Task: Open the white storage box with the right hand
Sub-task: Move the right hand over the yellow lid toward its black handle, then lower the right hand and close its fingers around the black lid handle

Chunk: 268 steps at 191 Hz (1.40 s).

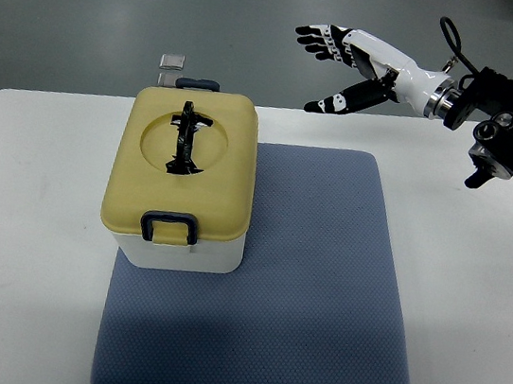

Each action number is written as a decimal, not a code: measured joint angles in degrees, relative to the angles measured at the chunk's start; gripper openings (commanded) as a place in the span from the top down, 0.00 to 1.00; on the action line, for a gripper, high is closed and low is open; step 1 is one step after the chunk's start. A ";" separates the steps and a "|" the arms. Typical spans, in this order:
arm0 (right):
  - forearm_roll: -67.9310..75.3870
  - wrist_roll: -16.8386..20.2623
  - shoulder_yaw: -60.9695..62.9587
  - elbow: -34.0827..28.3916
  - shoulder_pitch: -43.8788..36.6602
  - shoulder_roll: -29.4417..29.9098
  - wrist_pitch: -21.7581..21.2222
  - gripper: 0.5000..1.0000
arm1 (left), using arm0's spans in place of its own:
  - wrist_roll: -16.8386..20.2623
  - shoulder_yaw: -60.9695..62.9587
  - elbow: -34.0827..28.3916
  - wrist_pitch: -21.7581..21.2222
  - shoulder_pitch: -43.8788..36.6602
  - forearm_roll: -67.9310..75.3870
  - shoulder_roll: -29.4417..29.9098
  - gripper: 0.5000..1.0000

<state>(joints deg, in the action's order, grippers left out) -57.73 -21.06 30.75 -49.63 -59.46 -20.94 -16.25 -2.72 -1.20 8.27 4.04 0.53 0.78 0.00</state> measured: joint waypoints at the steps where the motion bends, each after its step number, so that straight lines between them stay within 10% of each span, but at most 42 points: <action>1: -0.08 -0.01 0.00 -0.03 -0.09 0.02 -0.01 0.17 | 0.00 0.00 0.00 0.00 0.00 0.00 0.00 0.00; 268: -27.90 -1.89 -10.63 -3.26 -14.91 14.50 2.28 0.28 | 0.00 -0.03 -0.10 -0.09 0.13 0.01 0.00 0.00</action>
<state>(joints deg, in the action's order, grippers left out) -85.63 -22.95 20.12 -52.90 -74.37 -6.45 -13.96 -2.73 -1.23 8.17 3.95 0.66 0.79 0.00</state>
